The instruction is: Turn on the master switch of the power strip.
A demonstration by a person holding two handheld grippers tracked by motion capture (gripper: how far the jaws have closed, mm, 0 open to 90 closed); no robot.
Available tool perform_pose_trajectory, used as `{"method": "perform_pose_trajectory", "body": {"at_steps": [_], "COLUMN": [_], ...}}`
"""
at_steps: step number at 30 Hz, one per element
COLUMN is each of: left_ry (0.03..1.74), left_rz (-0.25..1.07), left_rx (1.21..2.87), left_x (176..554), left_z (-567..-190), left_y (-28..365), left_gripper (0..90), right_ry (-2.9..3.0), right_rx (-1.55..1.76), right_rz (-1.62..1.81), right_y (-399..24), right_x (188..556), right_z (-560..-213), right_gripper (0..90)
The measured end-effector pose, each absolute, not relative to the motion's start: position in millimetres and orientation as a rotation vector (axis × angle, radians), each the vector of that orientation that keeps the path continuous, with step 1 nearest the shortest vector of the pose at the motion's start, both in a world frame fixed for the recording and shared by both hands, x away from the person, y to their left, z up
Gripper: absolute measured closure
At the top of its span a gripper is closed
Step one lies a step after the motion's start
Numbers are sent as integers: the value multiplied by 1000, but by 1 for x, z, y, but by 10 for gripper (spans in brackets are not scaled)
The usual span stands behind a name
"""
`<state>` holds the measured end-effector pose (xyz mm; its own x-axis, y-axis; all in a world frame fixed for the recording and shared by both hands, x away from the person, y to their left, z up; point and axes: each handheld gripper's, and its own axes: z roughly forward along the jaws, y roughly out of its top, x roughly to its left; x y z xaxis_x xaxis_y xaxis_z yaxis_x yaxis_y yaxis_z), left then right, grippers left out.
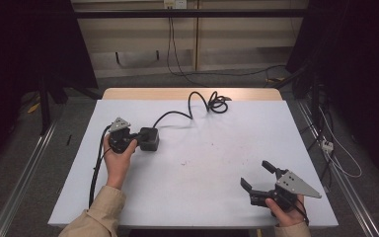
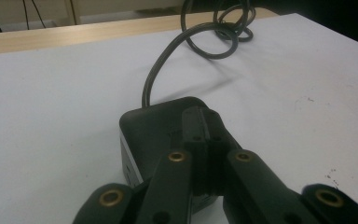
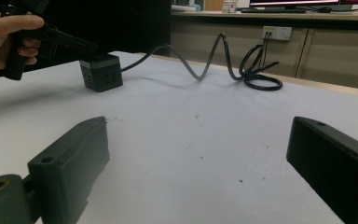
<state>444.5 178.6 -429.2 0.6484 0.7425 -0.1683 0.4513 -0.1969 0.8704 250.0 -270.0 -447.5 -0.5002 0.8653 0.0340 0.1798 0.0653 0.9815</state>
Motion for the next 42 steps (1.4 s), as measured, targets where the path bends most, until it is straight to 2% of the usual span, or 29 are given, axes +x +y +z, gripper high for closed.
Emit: {"method": "perform_pose_trajectory", "body": {"at_steps": [42], "left_ry": [940], "left_rz": [370], "left_rx": [1841], "left_x": [444], "left_z": [-432], "left_y": [179], "left_gripper": [900], "right_ry": [1756], "right_rx": [1037], "right_rz": [1480], "right_y": [-267], "right_x": [248], "right_z": [-447], "right_gripper": [56]}}
